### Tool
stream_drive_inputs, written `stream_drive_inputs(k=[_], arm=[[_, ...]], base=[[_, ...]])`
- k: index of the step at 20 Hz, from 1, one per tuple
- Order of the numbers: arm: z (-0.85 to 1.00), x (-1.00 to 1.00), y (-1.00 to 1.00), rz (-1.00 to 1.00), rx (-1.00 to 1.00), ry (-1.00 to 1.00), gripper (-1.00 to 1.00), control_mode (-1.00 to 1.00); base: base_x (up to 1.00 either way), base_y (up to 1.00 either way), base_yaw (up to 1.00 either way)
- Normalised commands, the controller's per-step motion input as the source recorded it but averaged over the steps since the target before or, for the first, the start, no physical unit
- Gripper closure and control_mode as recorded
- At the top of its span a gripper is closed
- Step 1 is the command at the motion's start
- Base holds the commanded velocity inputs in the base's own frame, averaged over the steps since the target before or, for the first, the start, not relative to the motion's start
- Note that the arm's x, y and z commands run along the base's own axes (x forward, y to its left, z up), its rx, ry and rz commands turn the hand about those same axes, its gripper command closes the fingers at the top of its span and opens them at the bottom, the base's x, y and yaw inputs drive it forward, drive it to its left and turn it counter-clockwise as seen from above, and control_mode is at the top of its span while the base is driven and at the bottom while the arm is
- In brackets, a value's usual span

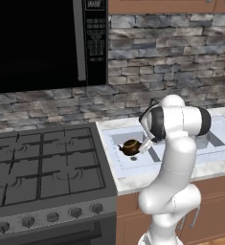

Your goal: Place the teapot in the left basin and the glass cup in the right basin of the sink.

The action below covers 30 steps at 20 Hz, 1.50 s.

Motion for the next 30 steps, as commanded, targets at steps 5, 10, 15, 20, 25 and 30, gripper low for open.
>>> stream_drive_inputs(k=[5, 10, 15, 20, 25, 30], arm=[[-0.25, 0.00, 0.22, 0.00, 0.00, 0.15, 1.00, -1.00], [-0.22, 0.00, 0.23, 0.00, 0.00, 0.13, 1.00, -1.00], [-0.25, -0.07, 0.24, 0.00, -0.01, 0.09, 1.00, -1.00], [-0.31, -0.20, 0.25, 0.00, -0.04, 0.09, 1.00, -1.00], [-0.34, -0.22, 0.28, 0.00, -0.06, 0.07, 1.00, -1.00], [-0.28, -0.17, 0.32, -0.01, -0.04, 0.05, 1.00, -1.00]], base=[[0.00, 0.00, 0.00], [0.00, 0.00, 0.00], [0.00, 0.00, 0.00], [0.00, 0.00, 0.00], [0.00, 0.00, 0.00], [0.00, 0.00, 0.00]])
